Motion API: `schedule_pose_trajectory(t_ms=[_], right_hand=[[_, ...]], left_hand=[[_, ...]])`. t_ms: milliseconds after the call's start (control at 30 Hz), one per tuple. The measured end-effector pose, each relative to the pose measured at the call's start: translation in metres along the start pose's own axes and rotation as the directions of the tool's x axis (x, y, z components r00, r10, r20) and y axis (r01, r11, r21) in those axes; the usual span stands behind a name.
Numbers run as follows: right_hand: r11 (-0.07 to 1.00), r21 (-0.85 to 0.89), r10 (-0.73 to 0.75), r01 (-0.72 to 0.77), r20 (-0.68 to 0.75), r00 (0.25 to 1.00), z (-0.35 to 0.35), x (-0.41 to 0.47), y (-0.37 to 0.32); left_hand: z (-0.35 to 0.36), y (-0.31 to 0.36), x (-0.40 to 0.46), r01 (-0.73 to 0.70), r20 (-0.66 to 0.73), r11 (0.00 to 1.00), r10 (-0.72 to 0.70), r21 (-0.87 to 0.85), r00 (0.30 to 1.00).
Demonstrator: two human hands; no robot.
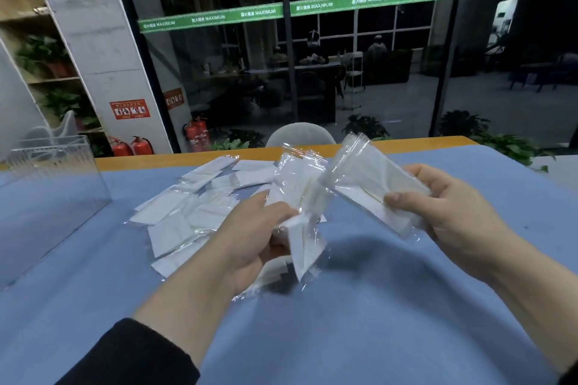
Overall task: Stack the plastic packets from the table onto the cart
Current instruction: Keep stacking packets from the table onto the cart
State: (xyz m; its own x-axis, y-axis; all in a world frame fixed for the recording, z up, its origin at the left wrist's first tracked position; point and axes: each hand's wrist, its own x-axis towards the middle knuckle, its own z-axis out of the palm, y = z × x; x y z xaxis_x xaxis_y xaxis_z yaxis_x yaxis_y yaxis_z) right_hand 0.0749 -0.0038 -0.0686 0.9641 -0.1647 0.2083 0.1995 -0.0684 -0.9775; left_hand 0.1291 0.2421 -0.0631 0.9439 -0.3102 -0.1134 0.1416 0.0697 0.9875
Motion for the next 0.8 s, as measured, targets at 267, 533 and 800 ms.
schedule_pose_trajectory(t_ms=[267,533,800], right_hand=[[0.986,0.142,0.079,-0.091,0.088,0.993,0.011,-0.001,0.003],[0.968,0.176,0.155,-0.176,0.129,0.979,0.022,-0.002,0.013],[0.980,0.146,0.157,-0.137,-0.134,0.979,0.012,0.008,0.020]], left_hand=[[0.003,-0.007,-0.001,-0.060,0.127,0.963,0.027,0.263,0.992],[0.007,-0.013,-0.003,-0.021,0.143,0.952,-0.024,0.304,0.989],[0.001,-0.006,0.001,0.144,0.058,0.939,-0.170,0.312,0.984]])
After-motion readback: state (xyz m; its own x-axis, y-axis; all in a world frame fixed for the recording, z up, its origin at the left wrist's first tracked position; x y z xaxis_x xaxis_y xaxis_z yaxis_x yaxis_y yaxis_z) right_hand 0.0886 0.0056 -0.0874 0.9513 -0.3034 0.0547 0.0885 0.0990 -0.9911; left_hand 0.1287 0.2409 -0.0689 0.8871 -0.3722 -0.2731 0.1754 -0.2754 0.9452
